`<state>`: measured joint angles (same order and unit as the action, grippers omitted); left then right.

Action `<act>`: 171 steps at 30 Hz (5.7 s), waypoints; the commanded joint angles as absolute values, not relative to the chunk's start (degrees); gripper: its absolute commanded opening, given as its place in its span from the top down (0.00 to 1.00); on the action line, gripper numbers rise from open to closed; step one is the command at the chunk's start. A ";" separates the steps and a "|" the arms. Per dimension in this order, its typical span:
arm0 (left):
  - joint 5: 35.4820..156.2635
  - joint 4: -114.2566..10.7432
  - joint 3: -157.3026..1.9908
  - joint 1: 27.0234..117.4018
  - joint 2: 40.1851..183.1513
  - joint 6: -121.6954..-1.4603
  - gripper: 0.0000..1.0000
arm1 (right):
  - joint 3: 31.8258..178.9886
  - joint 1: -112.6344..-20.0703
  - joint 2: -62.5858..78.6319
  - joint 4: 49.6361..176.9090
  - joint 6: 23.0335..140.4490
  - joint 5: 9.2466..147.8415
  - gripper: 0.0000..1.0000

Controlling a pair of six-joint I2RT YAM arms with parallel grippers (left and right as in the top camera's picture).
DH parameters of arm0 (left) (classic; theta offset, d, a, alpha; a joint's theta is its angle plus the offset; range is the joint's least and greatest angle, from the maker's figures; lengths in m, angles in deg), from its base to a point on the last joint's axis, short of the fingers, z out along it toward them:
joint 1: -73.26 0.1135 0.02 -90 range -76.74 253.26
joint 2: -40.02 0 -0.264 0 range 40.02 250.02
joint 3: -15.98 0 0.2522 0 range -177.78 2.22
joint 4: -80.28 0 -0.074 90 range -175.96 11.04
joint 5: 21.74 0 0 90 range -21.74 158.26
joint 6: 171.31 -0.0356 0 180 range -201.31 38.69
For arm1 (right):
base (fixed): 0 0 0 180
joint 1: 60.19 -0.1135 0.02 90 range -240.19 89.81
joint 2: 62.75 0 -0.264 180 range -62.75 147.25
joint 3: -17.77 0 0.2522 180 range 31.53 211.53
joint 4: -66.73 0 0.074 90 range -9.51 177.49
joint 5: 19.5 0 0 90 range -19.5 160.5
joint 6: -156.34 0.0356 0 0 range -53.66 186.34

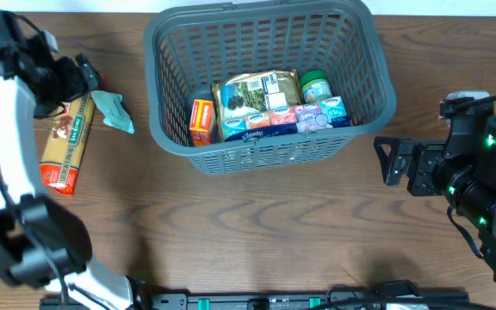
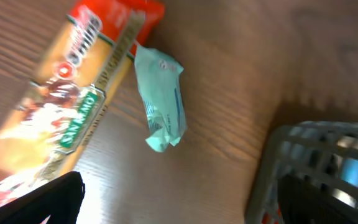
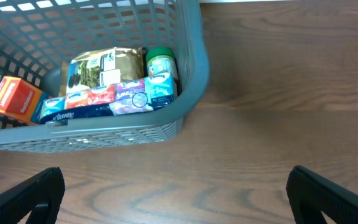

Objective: Pack container
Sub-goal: 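Grasp the mint-green sachet with the left gripper, then carry the sachet into the basket and release it, then lower the left gripper onto the San Remo spaghetti pack and grasp it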

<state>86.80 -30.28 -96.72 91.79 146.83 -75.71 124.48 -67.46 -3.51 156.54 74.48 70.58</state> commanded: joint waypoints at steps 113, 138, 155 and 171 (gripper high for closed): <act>70.72 -25.93 -97.37 100.99 135.85 -86.44 0.02 | 124.59 -66.98 -3.48 156.67 75.07 70.75 0.01; 103.85 -38.81 -97.37 111.41 164.94 -109.96 0.02 | 124.59 -66.98 -3.51 156.80 75.07 70.75 0.01; 99.15 -42.59 -97.37 105.49 171.55 -111.27 0.01 | 124.59 -66.98 -3.48 156.80 75.05 70.75 0.01; 85.43 -42.81 -97.35 99.48 173.75 -111.27 0.01 | 124.59 -66.98 -3.48 156.80 75.05 70.77 0.01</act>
